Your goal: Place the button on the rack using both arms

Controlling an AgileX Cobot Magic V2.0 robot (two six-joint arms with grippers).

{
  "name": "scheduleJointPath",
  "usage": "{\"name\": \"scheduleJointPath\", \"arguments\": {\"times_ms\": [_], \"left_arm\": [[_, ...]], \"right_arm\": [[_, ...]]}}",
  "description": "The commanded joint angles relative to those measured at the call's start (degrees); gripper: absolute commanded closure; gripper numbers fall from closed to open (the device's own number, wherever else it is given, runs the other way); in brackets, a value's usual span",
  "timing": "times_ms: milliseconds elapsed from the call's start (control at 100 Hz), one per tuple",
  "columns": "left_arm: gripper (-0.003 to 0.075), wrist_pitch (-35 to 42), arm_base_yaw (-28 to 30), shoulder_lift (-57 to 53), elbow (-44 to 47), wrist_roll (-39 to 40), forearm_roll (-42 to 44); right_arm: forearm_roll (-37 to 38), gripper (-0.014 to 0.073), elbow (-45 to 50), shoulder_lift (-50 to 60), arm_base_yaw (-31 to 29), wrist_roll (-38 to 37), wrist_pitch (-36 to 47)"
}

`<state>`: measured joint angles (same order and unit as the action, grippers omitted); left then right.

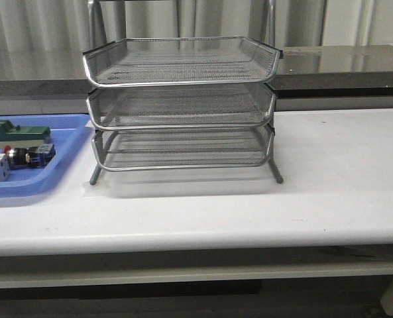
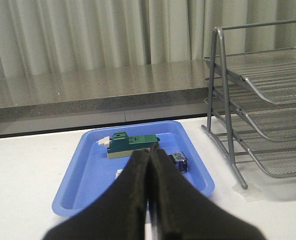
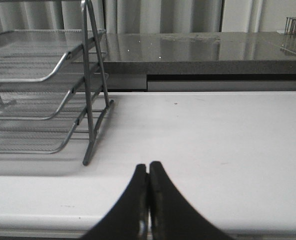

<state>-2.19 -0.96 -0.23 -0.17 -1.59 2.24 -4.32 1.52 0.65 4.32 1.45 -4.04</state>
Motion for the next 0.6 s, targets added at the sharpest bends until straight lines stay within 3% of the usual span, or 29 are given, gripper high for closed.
{"name": "scheduleJointPath", "arguments": {"times_ms": [0, 200, 440, 590], "left_arm": [[0.0741, 4.76, -0.30, -1.84, 3.18, 0.37, 0.03], [0.0741, 4.76, -0.30, -1.84, 3.18, 0.37, 0.03], [0.0741, 4.76, -0.30, -1.84, 3.18, 0.37, 0.03], [0.0741, 4.76, -0.30, -1.84, 3.18, 0.37, 0.03]], "right_arm": [[-3.91, 0.0655, -3.89, 0.43, -0.30, -0.05, 4.42], [-9.15, 0.0655, -14.66, -7.74, -0.30, -0.05, -3.99], [-9.94, 0.0655, -33.04, -27.83, -0.30, -0.05, -21.13], [-12.73, 0.0655, -40.78, -39.95, -0.30, -0.05, -23.59]]}}
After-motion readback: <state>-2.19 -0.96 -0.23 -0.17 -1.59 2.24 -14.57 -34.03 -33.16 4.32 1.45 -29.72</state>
